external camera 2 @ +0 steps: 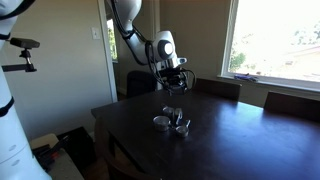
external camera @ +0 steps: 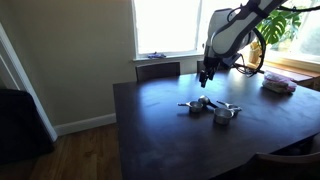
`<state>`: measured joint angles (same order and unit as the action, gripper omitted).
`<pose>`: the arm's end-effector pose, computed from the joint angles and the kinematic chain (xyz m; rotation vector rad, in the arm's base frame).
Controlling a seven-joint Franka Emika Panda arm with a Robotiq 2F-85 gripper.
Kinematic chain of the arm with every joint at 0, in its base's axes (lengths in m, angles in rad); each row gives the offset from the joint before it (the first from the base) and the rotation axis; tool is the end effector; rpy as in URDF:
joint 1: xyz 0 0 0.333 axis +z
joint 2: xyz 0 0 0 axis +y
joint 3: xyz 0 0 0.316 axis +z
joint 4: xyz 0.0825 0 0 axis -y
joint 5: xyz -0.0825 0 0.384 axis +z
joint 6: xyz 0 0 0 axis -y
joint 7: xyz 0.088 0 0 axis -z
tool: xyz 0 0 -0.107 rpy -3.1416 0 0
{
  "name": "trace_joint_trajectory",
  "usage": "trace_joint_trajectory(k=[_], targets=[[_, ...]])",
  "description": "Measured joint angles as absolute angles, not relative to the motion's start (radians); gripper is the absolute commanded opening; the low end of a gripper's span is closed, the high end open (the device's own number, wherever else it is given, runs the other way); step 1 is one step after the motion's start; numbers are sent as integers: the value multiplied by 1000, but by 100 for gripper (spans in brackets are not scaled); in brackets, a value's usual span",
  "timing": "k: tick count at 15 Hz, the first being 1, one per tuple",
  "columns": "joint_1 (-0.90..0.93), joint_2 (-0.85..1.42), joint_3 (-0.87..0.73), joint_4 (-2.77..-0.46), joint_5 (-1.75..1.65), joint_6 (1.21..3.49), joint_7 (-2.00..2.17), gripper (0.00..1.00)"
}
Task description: Unstack the four measuring cups
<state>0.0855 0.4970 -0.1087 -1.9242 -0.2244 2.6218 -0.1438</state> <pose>0.6458 -0.0056 0.2510 2.8947 0.4714 0.2695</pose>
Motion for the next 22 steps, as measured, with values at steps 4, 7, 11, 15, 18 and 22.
trace_joint_trajectory(k=[4, 7, 11, 15, 18, 22], targets=[[46, 591, -71, -1795, -174, 2500, -143, 100], [36, 685, -60, -1695, -159, 2452, -141, 100], [24, 777, -54, -1595, -146, 2402, -141, 100], [13, 798, -51, -1571, -146, 2383, -147, 88], [2, 798, -47, -1571, -146, 2373, -153, 84], [-9, 799, -42, -1571, -146, 2351, -164, 85]])
